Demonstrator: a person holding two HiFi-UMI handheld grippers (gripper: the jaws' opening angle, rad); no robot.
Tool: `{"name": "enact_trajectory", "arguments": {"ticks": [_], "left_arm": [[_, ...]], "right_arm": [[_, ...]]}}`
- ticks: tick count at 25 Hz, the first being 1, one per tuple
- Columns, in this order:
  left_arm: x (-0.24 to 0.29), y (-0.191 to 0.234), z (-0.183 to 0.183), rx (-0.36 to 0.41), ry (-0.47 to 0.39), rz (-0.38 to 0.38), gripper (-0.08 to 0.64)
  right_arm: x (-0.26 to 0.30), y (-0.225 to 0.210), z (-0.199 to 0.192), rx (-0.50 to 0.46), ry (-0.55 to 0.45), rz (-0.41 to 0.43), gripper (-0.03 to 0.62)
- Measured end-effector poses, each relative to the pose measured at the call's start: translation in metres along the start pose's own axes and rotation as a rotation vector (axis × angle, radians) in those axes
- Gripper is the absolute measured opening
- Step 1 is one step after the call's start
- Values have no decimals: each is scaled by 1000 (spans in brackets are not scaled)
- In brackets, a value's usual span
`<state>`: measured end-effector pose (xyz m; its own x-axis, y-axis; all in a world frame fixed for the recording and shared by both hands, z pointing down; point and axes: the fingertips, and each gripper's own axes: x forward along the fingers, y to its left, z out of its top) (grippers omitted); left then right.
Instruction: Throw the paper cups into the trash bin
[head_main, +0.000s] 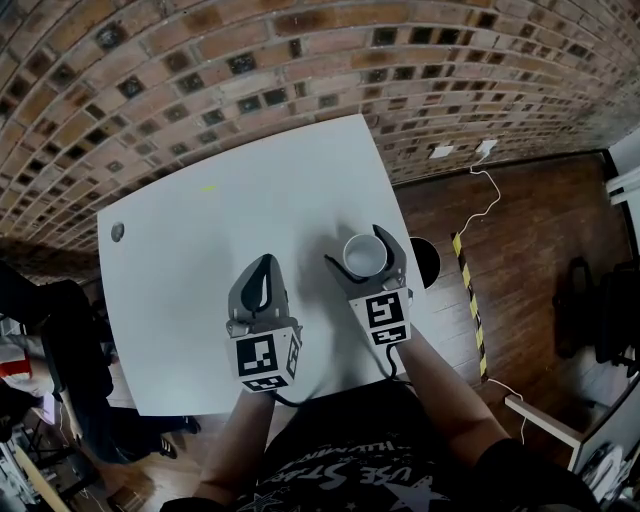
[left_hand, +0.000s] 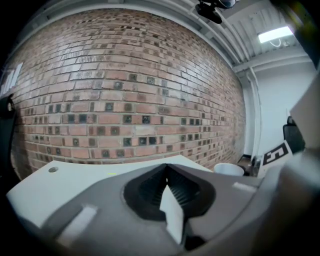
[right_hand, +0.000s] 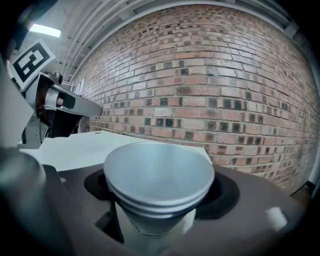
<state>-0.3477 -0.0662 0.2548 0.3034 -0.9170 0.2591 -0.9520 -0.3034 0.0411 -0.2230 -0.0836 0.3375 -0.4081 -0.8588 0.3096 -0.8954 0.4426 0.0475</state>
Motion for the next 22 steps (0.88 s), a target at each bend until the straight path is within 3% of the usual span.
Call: {"name": "enact_trajectory", "arguments": {"ticks": [1, 11, 22], "left_arm": [[0, 0, 0, -1, 0, 0, 5], [-6, 1, 1, 7, -5, -2, 5], [-16, -4, 11, 13, -32, -19, 5]], "right_arm": [[0, -1, 0, 1, 1, -5, 417], [-3, -7, -3, 18, 10, -26, 384], [-24, -9, 24, 30, -32, -12, 379]]}}
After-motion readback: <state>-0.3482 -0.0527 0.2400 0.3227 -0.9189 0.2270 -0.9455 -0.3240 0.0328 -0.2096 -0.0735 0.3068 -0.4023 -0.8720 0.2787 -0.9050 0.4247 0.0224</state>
